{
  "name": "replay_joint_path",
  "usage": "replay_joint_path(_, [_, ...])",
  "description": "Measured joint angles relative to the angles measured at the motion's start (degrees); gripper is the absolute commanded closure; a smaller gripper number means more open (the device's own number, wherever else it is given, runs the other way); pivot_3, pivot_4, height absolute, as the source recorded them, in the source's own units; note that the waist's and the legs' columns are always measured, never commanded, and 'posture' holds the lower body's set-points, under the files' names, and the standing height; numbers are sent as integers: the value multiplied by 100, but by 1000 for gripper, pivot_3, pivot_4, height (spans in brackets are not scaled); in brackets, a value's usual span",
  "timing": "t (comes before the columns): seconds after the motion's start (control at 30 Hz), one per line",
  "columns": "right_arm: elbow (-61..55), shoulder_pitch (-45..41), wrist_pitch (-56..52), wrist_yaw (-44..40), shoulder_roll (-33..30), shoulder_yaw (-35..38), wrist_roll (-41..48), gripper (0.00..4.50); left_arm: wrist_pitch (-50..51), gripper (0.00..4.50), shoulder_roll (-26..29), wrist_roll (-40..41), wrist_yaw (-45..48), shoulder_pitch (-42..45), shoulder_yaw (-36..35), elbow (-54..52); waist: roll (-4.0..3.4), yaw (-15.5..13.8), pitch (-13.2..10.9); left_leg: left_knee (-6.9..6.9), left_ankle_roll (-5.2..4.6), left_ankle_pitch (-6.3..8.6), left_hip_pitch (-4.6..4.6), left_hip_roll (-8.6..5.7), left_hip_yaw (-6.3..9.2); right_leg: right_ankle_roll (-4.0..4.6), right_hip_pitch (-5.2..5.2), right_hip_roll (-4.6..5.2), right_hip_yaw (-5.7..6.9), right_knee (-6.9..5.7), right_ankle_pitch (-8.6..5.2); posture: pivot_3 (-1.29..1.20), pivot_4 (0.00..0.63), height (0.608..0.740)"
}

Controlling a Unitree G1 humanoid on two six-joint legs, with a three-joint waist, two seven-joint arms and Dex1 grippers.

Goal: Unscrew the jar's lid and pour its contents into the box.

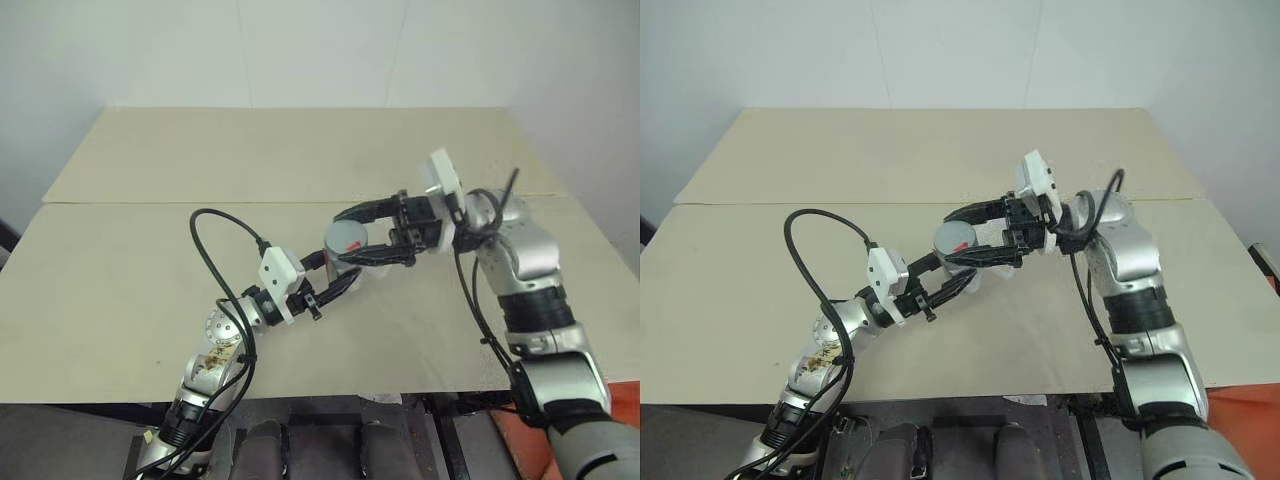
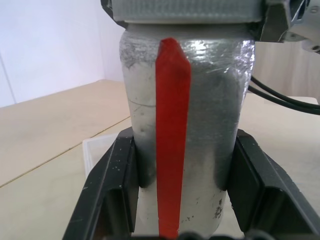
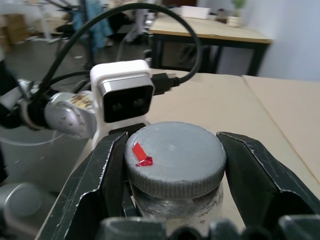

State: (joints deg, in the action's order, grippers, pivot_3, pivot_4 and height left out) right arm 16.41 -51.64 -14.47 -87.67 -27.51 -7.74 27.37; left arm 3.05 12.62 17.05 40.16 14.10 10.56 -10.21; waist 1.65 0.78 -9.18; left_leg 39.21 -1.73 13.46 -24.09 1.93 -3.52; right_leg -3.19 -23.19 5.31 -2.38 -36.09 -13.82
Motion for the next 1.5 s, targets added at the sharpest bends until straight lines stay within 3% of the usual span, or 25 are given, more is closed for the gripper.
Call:
replay_joint_path(0.27, [1241,-729,803,-177,-87,-848,241,1701,92,2454,59,-28,-68,-17,-55,70,-1,-14,-1,0,0,0,0,-1,-1,1,-1,6,1,1,0,0,150,740])
replay_joint_path(0.5, [1626,-871,1142,-199,-159,-1182,501,1701,92,2454,52,-106,-109,-17,-49,110,-2,-8,-1,-1,0,0,-1,1,0,2,-3,7,1,1,1,0,150,740])
replay_joint_path(0.53, [1641,-870,1151,-200,-159,-1182,505,993,92,2454,47,-113,-117,-17,-49,110,-1,-9,-1,-1,0,0,-1,1,0,2,-3,7,1,0,1,0,150,740])
replay_joint_path(0.63, [1654,-812,1149,-200,-174,-1149,502,165,64,2454,-27,-113,-117,-15,-28,90,-2,-20,-1,-1,0,0,-1,0,1,2,-2,10,2,2,1,0,150,740])
replay_joint_path(0.93, [664,157,1088,66,-201,-234,481,39,-26,2454,-85,-204,-284,-18,-62,128,-2,-24,-1,-5,0,0,-3,0,2,2,-5,13,3,0,1,0,150,740])
replay_joint_path(1.17, [-1040,1218,726,1616,-329,216,93,39,-136,2454,-166,-536,-551,-11,-55,412,-2,-30,-1,-6,1,0,-3,-2,2,2,-6,13,2,-1,1,0,150,740])
replay_joint_path(1.33, [-2291,1874,374,3377,169,372,-404,39,-158,2454,-252,-707,-739,29,-45,466,-2,-20,-1,-7,1,0,-4,-2,1,2,-8,11,1,-2,1,0,150,740])
replay_joint_path(1.5, [-3521,2345,-285,4472,416,319,-651,39,-188,2454,-313,-924,-997,93,-60,542,-2,-30,-1,-7,1,0,-6,-3,2,2,-8,10,2,0,1,0,150,740])
